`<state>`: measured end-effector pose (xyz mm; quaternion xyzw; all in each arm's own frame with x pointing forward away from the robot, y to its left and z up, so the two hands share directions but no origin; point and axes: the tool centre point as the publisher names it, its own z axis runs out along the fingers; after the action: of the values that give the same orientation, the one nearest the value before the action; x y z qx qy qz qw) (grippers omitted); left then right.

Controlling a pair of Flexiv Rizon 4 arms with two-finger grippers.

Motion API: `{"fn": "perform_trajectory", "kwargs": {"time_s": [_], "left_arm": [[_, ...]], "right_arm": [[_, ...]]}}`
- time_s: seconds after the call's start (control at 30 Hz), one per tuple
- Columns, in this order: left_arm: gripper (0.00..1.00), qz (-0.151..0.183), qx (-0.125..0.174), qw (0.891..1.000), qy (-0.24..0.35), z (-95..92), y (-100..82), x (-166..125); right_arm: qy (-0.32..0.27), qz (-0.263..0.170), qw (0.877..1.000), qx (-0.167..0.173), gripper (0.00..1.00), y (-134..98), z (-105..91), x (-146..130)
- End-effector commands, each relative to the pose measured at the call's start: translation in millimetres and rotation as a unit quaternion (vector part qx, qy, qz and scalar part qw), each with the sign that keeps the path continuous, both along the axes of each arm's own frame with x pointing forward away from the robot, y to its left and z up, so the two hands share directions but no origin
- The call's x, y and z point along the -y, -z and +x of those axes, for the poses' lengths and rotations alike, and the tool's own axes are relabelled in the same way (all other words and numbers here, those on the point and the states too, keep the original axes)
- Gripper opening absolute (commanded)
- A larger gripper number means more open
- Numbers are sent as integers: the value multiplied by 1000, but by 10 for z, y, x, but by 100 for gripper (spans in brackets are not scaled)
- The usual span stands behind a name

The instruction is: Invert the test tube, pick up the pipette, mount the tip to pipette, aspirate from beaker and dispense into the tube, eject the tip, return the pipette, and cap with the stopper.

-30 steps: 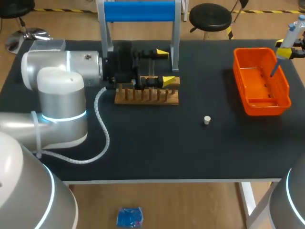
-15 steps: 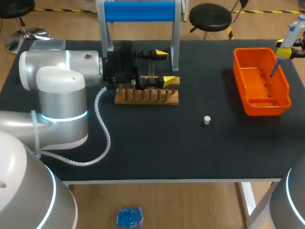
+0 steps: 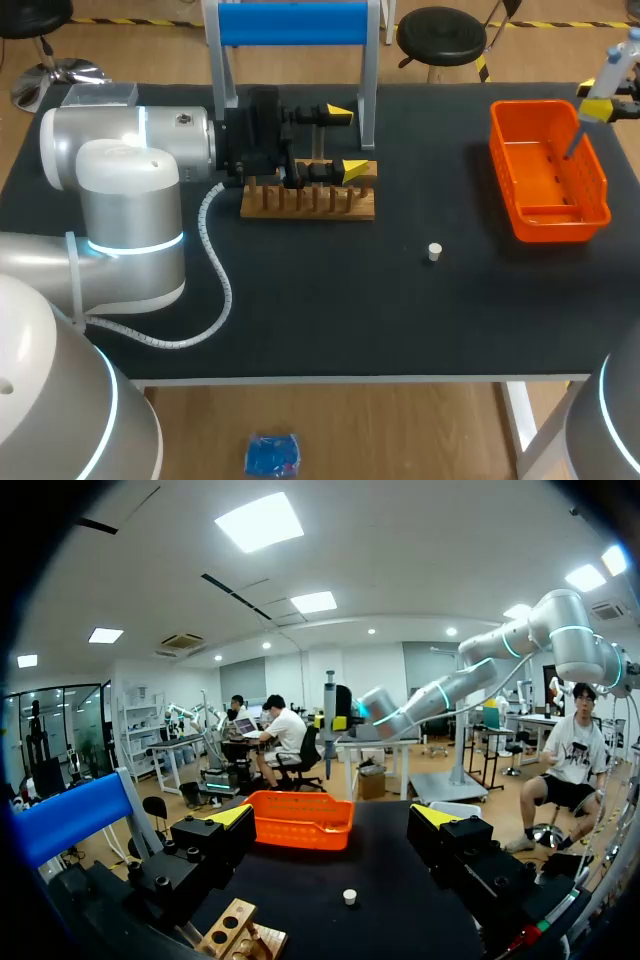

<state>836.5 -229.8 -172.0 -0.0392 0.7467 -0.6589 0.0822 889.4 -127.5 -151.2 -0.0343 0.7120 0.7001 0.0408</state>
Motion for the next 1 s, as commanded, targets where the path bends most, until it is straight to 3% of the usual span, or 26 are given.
{"fn": "perform_trajectory", "kwargs": {"time_s": [0.03,0.1,0.27,0.43,0.6,1.0], "left_arm": [[100,0,1,1000,0,-1,6,1],[100,0,1,1000,0,-1,6,1],[100,0,1,1000,0,-1,6,1],[100,0,1,1000,0,-1,6,1],[100,0,1,1000,0,-1,6,1],[100,0,1,1000,0,-1,6,1]], "right_arm": [[6,-21,1000,2,0,-197,-280,-372],[-5,-38,999,15,0,-166,-379,-542],[-15,-21,1000,-3,0,29,-484,-927],[-20,-23,999,12,0,228,-533,-1376],[-49,-17,999,5,0,339,-655,-1796],[-83,-14,996,-2,0,608,-806,-2439]]}}
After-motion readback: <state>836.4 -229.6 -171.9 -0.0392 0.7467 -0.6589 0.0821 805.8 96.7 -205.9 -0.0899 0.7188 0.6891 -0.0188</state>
